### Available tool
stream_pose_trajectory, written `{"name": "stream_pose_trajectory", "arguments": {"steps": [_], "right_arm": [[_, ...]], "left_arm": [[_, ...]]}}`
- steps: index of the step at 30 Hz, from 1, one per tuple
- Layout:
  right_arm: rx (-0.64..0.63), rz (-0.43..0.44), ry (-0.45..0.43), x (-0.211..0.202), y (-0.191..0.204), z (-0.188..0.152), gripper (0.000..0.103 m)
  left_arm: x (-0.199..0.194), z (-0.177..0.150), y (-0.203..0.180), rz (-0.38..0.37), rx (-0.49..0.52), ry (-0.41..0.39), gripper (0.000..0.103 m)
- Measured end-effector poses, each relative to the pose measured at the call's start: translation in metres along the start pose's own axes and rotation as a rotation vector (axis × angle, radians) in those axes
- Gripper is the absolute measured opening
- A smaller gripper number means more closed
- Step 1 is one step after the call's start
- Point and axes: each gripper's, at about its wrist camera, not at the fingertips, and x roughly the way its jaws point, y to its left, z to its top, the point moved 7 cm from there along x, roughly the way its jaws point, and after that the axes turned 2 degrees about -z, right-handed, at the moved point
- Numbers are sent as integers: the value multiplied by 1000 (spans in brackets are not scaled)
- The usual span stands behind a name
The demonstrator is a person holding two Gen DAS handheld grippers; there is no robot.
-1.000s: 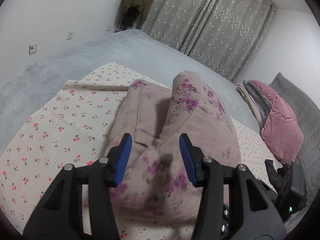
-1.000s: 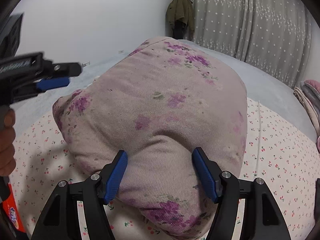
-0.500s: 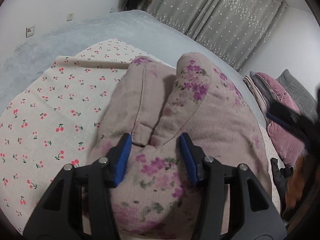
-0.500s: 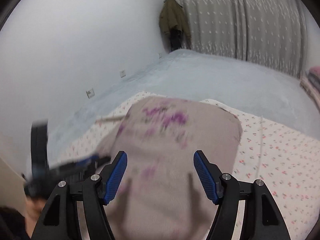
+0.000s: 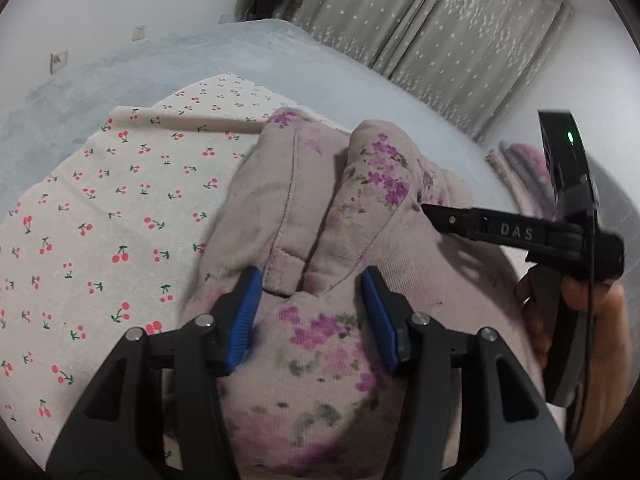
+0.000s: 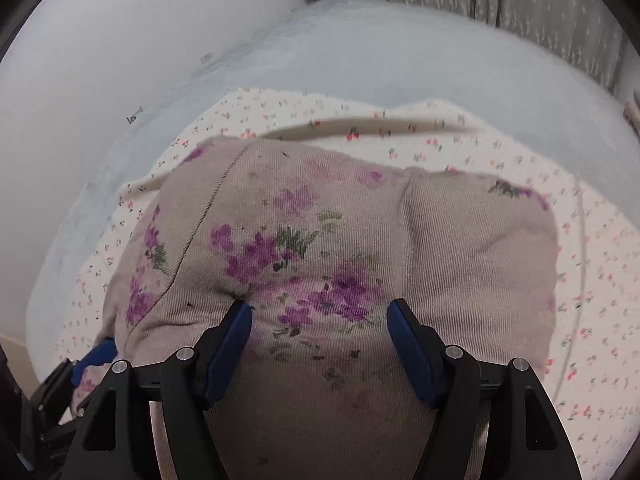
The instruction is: Fold large clothes
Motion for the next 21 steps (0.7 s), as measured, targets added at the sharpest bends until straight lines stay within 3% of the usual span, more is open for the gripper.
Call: {"name": "stream_pose_trajectory", "arguments": {"steps": [2,4,7,10,16,18,21], "right_arm": [[38,14,-86,-32,-9,-1,77],[97,61,-139,-56,-18,-8,84],[162,82,-175,-82,-41,-29,85],[236,149,-177,-88,-64,-51,86],[568,391,-105,-68,-114,-114,92],[650,489,-86,-56,-120,-128,97],[706,559,-79,-49,-119,-136,100]], "left_arm": [[-20,7,6,-39,-49,-32,75],[-35,11,11,-37,-80,-64,78],[-48,11,22,-96,-148,-64,81],[-43,3,32,-120,-198,-13,82],[-27,-20,45,-127,-235,62,91],[-14,-29,49,-113,-237,114,92],[-2,-37,52,-148,-275,151,95]]}}
